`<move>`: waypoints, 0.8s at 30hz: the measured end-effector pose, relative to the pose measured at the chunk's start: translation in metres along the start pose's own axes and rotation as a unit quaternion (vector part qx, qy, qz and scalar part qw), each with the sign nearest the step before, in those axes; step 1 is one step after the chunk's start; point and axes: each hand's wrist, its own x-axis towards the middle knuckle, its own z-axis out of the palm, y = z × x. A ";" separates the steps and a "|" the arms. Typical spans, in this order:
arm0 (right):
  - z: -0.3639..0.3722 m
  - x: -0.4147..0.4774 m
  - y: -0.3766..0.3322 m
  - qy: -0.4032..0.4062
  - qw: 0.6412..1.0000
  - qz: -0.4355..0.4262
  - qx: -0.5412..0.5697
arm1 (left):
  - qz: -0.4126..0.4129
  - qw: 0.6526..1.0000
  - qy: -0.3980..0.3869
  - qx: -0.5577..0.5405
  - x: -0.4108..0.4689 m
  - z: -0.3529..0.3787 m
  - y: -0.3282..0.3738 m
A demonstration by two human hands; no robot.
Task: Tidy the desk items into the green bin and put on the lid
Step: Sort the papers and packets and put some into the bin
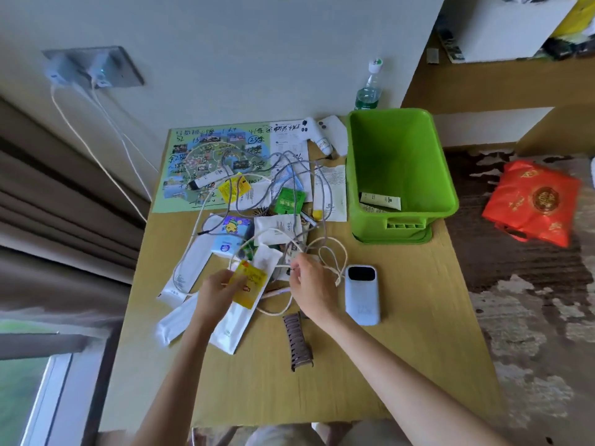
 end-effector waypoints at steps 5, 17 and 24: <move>0.034 -0.006 -0.016 -0.120 0.982 0.118 0.084 | -0.067 0.995 -0.026 0.076 -0.008 0.000 -0.023; 0.060 -0.012 -0.035 -0.158 0.871 0.289 0.365 | 0.007 0.999 -0.038 0.021 -0.023 -0.001 -0.027; 0.056 -0.009 -0.037 -0.131 0.881 0.295 0.346 | -0.021 0.990 0.113 0.087 -0.023 -0.023 -0.044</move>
